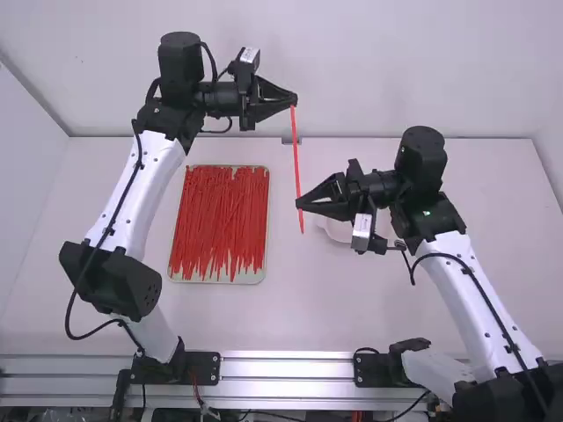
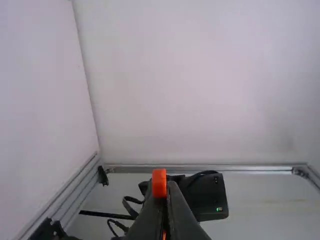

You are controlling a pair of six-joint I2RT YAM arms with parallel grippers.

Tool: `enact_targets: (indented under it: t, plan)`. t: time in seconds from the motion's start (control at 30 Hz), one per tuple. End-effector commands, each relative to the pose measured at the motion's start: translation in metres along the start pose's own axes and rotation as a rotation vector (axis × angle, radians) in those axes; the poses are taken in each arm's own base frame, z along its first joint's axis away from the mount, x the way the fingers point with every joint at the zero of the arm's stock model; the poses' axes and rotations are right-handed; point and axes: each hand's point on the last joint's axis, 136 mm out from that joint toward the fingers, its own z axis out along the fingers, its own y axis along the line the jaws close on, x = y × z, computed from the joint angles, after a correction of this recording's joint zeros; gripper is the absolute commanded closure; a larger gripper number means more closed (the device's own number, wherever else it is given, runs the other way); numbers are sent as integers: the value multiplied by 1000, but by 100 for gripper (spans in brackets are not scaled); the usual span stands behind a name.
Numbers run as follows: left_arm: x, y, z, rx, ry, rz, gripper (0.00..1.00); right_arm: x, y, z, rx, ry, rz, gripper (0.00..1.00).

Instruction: Fasten the cable tie

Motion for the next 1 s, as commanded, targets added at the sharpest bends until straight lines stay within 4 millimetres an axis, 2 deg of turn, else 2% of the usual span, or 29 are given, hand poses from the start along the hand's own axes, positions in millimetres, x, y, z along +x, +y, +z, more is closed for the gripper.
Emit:
enact_targets:
  t: [0.0,0.23,0.33,0.43,0.5,0.53,0.63,0.8,0.87,0.97]
  plan:
    - [7,-10,1,17,22,137,98,-6,-2,0,0,-7,8,100]
    - [21,-14,0,64,91,450,98,-5,-5,0,0,-4,356,100]
    - [28,-15,-1,89,125,521,98,-3,-7,0,0,-5,506,100]
    - [29,-11,-1,83,128,551,98,-4,-10,0,-1,-8,623,100]
    - [32,-5,-1,77,134,614,98,-2,-14,-1,7,5,805,100]
    - [33,-4,-1,77,135,623,98,-1,-14,-1,10,11,827,100]
    - [37,5,-2,72,145,721,98,14,-23,-7,79,82,1031,100]
    - [40,9,-2,70,151,777,98,35,-30,-10,182,178,1067,100]
    - [40,9,-2,69,151,776,98,34,-31,-10,176,172,1048,100]
    - [41,9,-1,74,153,790,98,19,-30,-7,118,106,1051,100]
